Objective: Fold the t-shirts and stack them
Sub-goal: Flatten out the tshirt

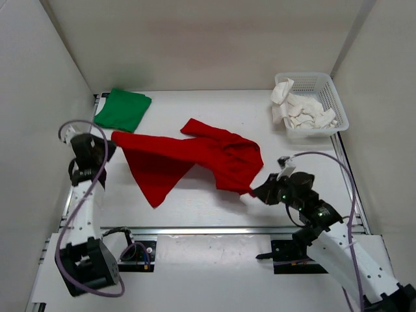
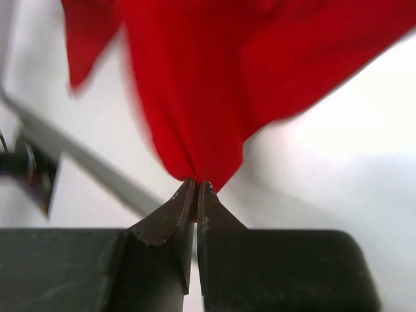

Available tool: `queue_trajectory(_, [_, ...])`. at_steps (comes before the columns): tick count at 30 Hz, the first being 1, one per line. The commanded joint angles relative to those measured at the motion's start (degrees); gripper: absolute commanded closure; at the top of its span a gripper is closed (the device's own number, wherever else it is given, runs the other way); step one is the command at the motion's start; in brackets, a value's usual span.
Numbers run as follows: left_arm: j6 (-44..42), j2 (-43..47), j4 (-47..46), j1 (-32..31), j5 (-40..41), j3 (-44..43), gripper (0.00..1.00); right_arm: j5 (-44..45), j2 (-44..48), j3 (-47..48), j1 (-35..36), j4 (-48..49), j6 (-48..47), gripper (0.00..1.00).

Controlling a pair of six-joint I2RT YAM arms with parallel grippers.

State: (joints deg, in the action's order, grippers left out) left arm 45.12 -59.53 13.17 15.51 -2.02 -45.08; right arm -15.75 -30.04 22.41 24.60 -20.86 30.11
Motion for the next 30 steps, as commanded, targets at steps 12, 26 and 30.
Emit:
queue_trajectory(12, [-5.8, 5.3, 3.9, 3.8, -1.5, 14.6, 0.52, 1.0, -6.6, -2.7, -0.1, 1.7, 1.7, 0.50])
queue_trajectory(26, [-8.5, -14.4, -7.7, -13.0, -3.4, 10.9, 0.60, 6.8, -48.0, 9.2, -12.5, 21.8, -1.7, 0.71])
queue_trajectory(30, [-5.2, -21.5, -12.5, -12.2, -3.9, 11.8, 0.62, 3.5, -59.7, 15.0, -16.2, 27.1, -0.1, 1.00])
